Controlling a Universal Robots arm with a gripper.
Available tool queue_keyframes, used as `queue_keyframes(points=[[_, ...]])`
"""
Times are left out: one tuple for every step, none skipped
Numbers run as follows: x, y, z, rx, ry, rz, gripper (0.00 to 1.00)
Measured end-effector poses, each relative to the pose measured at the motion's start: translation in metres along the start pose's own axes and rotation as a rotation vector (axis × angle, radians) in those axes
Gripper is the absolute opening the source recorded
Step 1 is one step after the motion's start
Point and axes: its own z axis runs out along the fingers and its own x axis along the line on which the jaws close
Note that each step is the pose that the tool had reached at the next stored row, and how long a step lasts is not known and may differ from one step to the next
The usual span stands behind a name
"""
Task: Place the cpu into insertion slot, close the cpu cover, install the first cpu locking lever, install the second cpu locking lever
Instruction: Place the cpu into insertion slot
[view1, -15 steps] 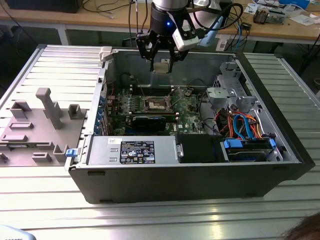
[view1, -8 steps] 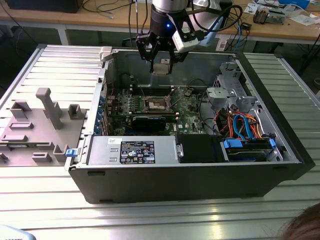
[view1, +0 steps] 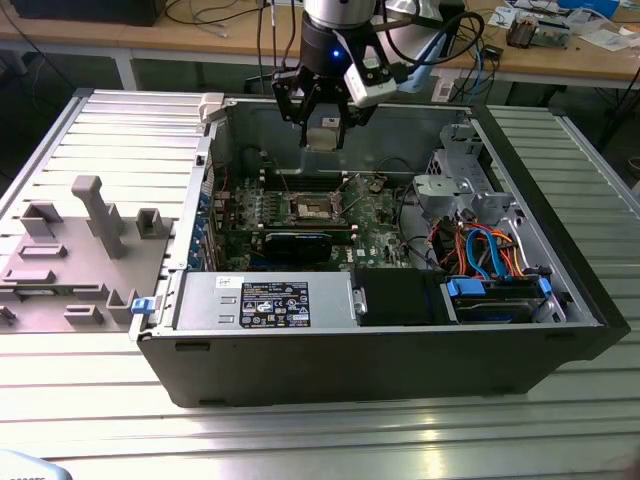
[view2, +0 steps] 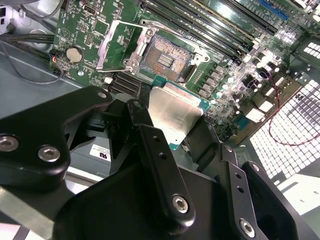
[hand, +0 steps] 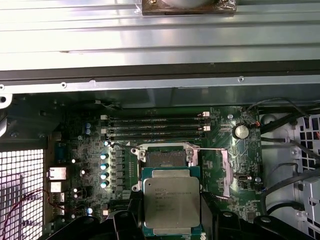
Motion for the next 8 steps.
queue_keyframes(points=[[0.0,0.0,0.0001,0.0001,0.0,0.0,0.55],[0.0,0.0,0.0003,0.0,0.0,0.0,0.55],[0.0,-0.0001,0.0007,-0.0001,0.0,0.0,0.55],[0.0,-0.0001,0.0012,0.0,0.0,0.0,0.55],[0.0003,-0.0002,0.0018,0.0001,0.0,0.0,0.55],[0.0007,-0.0002,0.0023,0.0,0.0,0.0,0.55],[0.0008,-0.0003,0.0026,0.0002,0.0001,0.0,0.55],[0.0009,-0.0003,0.0031,0.0001,0.0,0.0,0.55]])
